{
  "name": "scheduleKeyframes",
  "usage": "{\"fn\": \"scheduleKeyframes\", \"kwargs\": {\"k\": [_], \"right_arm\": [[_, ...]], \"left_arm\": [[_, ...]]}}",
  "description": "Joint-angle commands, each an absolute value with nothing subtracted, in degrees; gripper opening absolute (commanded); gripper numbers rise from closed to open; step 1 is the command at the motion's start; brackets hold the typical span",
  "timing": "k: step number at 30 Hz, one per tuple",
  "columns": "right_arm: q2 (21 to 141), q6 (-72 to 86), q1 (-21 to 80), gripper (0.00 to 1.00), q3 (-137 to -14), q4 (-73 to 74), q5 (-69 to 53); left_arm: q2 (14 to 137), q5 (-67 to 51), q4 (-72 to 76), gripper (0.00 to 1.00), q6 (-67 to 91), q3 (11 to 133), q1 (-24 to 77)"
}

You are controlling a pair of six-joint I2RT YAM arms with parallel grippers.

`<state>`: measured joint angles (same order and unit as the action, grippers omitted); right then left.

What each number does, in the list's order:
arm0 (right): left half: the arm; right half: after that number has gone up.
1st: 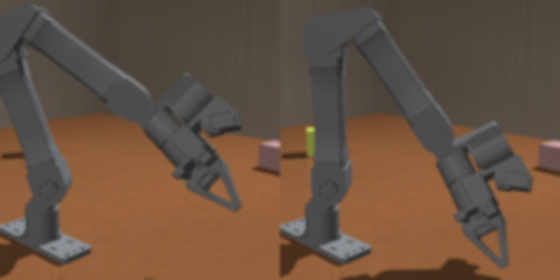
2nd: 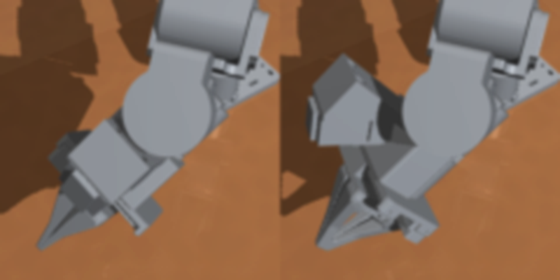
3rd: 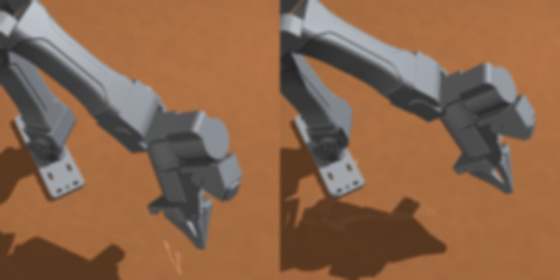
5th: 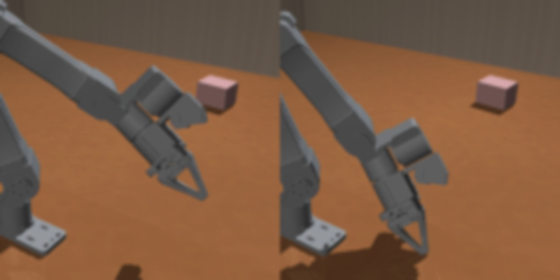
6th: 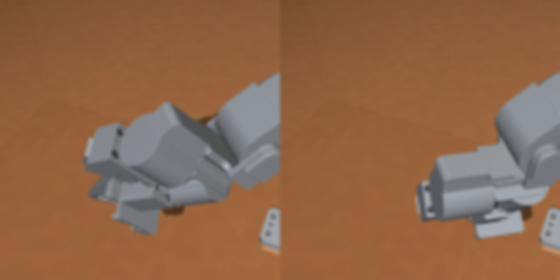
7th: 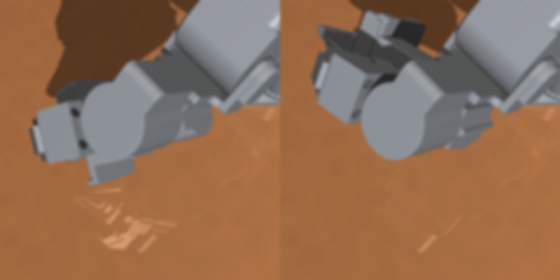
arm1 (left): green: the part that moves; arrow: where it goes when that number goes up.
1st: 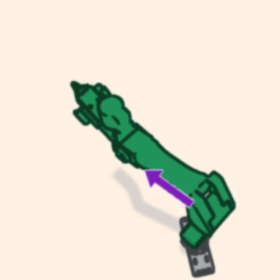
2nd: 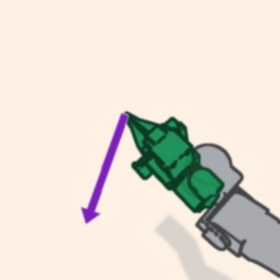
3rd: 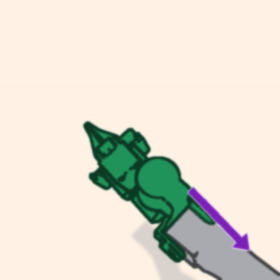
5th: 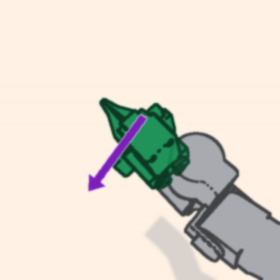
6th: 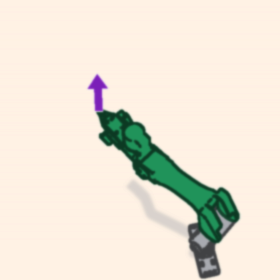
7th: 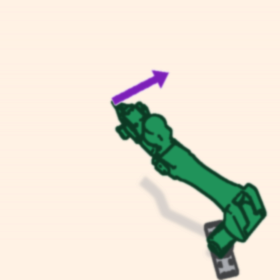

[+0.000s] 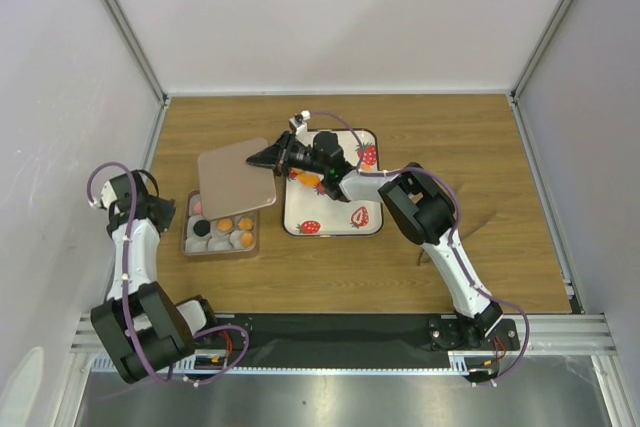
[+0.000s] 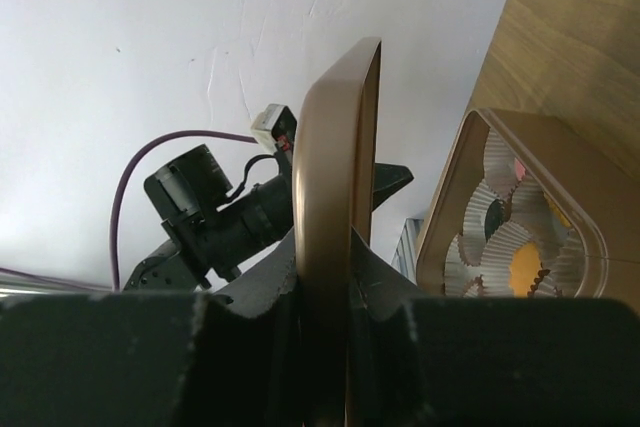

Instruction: Pack the cookies

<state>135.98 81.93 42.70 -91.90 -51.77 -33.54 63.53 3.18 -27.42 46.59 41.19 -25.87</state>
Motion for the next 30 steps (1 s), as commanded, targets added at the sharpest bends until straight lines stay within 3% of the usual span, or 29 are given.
{"fn": "scheduleKeyframes", "kwargs": {"k": [1, 18, 30], "right_arm": [[136.58, 82.97, 43.24, 0.00, -93.69, -56.25, -31.38], [134.83, 82.00, 45.97, 0.00, -88.59, -56.43, -28.74], [134.56, 79.72, 49.04, 0.00, -88.95, -53.00, -26.19]], "left_arm": [[65.56, 3.53, -24.79, 0.00, 48.34, 38.85, -26.98], [63.63, -4.92, -20.83, 0.00, 52.47, 29.89, -26.55], [63.02, -7.82, -20.30, 0.00, 51.95, 30.40, -26.46]]}}
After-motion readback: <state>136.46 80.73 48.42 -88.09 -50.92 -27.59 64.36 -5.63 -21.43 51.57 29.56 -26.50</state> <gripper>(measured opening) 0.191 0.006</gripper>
